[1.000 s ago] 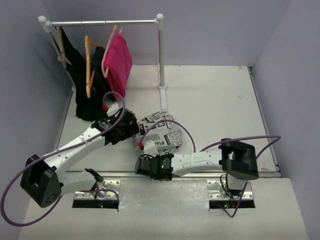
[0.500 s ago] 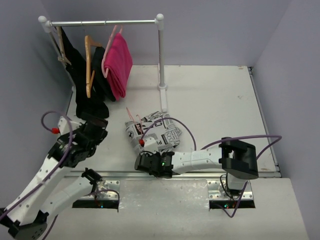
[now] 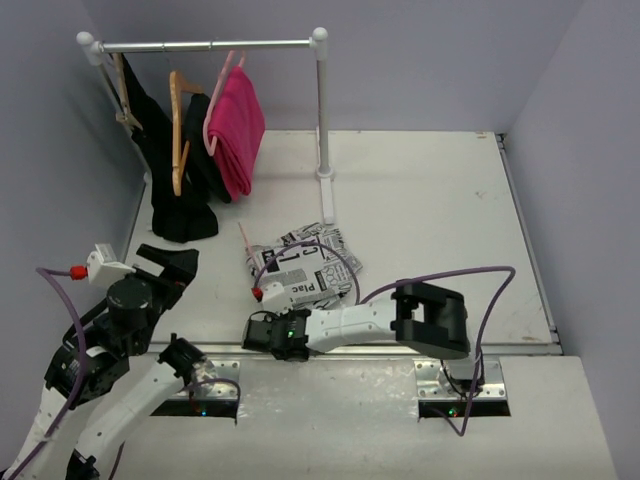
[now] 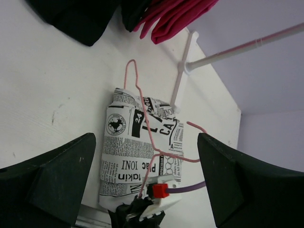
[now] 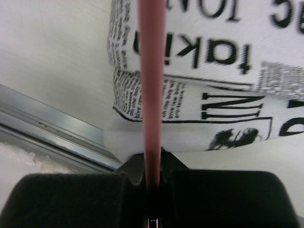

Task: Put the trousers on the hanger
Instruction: Place the hanger at the clothesline.

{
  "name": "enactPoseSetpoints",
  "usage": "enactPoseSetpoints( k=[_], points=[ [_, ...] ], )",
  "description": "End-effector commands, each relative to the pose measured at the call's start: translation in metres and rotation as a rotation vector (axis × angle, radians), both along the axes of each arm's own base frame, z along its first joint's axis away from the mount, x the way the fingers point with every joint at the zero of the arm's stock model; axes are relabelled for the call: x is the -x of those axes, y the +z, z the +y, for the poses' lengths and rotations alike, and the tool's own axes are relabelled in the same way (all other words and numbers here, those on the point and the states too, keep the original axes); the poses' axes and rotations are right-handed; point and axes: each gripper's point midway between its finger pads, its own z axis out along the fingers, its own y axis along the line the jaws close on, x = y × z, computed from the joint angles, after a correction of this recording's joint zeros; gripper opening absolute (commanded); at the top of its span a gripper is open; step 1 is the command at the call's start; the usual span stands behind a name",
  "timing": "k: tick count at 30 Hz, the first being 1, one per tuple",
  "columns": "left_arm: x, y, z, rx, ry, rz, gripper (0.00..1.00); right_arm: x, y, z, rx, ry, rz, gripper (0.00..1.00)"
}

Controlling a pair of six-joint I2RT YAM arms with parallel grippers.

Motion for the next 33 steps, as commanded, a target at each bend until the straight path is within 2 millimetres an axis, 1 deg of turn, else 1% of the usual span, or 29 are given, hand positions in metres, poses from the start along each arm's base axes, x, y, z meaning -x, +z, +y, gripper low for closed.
enactPoseSetpoints(
  k=[1, 3, 4, 6, 9, 11, 12, 13, 15, 17, 20, 21, 24, 26, 29, 31, 33],
  points=[
    [-0.001, 0.030, -0.008, -0.113, -0.109, -0.019, 0.92, 0.010, -0.008, 0.007, 0.100, -0.041, -0.057, 0.00],
    [0.001, 0.034, -0.008, -0.114, -0.121, -0.023, 0.95, 0.015, -0.016, 0.012, 0.120, -0.037, -0.047, 0.00],
    [0.001, 0.032, -0.008, -0.118, -0.121, -0.016, 0.95, 0.017, -0.017, 0.013, 0.124, -0.030, -0.045, 0.00],
    [0.004, 0.023, -0.005, -0.107, -0.104, 0.003, 0.95, 0.024, -0.016, 0.023, 0.085, -0.001, -0.033, 0.00],
    [0.006, 0.015, -0.004, -0.089, -0.096, 0.001, 0.95, 0.034, -0.002, 0.042, -0.027, 0.057, 0.014, 0.00],
    [0.007, 0.016, -0.003, -0.089, -0.096, -0.008, 0.95, 0.037, 0.011, 0.051, -0.081, 0.084, 0.032, 0.00],
    [0.008, 0.018, -0.002, -0.093, -0.096, -0.012, 0.95, 0.042, 0.019, 0.059, -0.119, 0.107, 0.059, 0.00],
    [0.009, 0.022, 0.000, -0.100, -0.095, -0.022, 0.95, 0.048, 0.032, 0.071, -0.178, 0.145, 0.103, 0.00],
    [0.011, 0.030, 0.003, -0.106, -0.087, -0.036, 0.95, 0.047, 0.048, 0.079, -0.233, 0.175, 0.122, 0.00],
    [0.012, 0.037, 0.010, -0.131, -0.070, -0.043, 0.95, 0.054, 0.081, 0.100, -0.361, 0.244, 0.181, 0.00],
    [0.016, 0.036, 0.018, -0.158, -0.046, -0.028, 0.95, 0.056, 0.115, 0.117, -0.446, 0.306, 0.214, 0.00],
    [0.016, 0.035, 0.018, -0.160, -0.044, -0.024, 0.95, 0.056, 0.121, 0.120, -0.459, 0.314, 0.216, 0.00],
    [0.020, 0.034, 0.019, -0.143, -0.050, -0.031, 0.94, 0.045, 0.152, 0.123, -0.529, 0.315, 0.216, 0.00],
    [0.023, 0.033, 0.020, -0.140, -0.053, -0.031, 0.94, 0.036, 0.165, 0.121, -0.558, 0.305, 0.207, 0.00],
    [0.026, 0.032, 0.020, -0.134, -0.067, -0.026, 0.94, 0.016, 0.192, 0.113, -0.592, 0.277, 0.162, 0.00],
    [0.027, 0.026, 0.015, -0.124, -0.091, -0.009, 0.93, 0.005, 0.207, 0.108, -0.603, 0.264, 0.139, 0.00],
    [0.026, 0.022, 0.005, -0.107, -0.139, -0.004, 0.93, -0.006, 0.224, 0.102, -0.608, 0.245, 0.111, 0.00]
  ],
)
